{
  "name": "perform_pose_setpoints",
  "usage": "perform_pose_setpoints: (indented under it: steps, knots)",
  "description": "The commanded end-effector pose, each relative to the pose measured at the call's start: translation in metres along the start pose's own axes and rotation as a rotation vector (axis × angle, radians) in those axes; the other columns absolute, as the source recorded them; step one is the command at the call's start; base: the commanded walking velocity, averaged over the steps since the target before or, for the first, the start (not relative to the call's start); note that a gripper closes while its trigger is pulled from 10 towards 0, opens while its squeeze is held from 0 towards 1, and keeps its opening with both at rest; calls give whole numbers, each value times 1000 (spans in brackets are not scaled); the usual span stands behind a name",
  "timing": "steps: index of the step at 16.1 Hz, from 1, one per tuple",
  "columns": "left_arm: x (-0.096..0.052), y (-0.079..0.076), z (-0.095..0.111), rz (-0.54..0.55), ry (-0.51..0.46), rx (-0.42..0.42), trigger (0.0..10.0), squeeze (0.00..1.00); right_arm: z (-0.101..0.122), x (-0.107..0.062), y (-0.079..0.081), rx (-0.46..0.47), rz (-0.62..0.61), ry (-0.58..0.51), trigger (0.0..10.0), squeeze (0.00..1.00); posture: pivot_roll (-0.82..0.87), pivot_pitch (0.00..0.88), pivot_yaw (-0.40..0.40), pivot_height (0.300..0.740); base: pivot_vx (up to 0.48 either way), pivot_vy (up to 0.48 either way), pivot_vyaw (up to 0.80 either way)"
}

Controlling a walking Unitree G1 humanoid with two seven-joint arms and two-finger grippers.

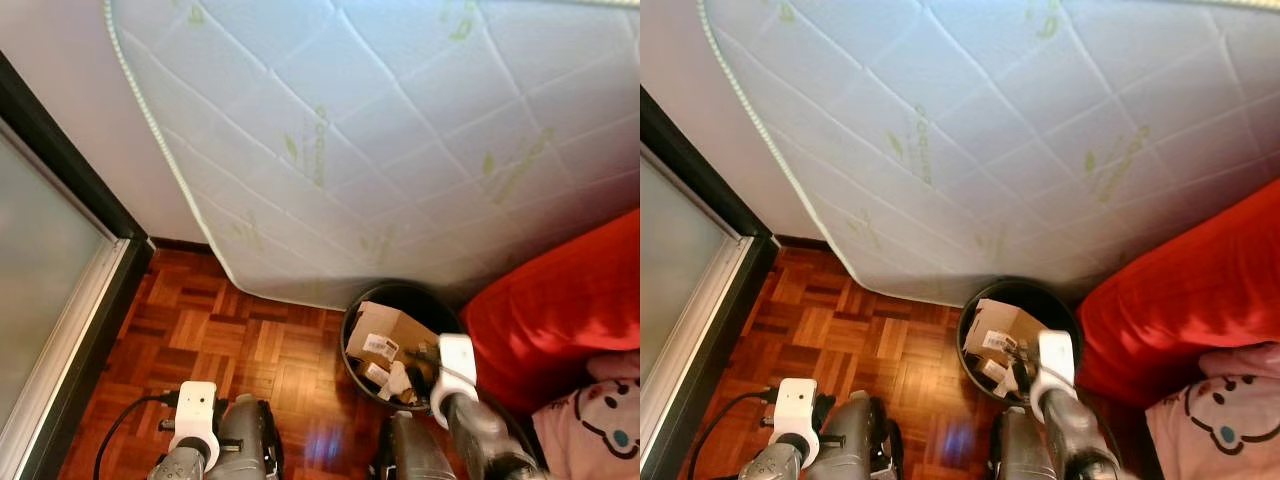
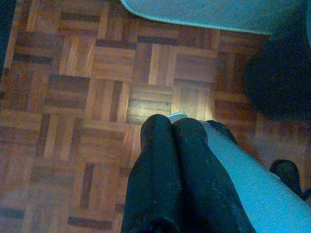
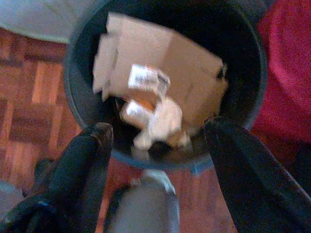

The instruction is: Clean up the room

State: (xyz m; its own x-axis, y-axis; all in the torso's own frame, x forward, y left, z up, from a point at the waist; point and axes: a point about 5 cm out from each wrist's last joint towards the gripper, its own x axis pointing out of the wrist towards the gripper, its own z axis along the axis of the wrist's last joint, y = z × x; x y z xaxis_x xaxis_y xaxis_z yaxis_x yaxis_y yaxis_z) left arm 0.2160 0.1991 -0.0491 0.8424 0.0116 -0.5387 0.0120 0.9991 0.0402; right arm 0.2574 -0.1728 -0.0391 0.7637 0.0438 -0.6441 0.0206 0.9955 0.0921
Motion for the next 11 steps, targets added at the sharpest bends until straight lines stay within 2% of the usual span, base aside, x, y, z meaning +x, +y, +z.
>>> perform_pose_setpoints:
  steps: [1,2,6,11]
  knots:
    - [-21,-6,-51,-30,231,9,10000,0,-11,-3,-1,12,2,28,10000,0,69,241,-23,685,0,0,0]
    - [-20,-6,-50,-30,233,11,10000,0,-23,-6,-4,18,-4,56,10000,0,64,230,-23,700,0,0,0]
    - [-17,-7,-47,-31,249,16,10000,0,-45,-14,-11,43,-16,116,10000,0,50,197,-24,740,0,0,0]
    - [-13,-6,-44,-18,268,13,10000,0,-60,-20,-16,6,-19,174,10000,0,44,144,-30,740,0,0,0]
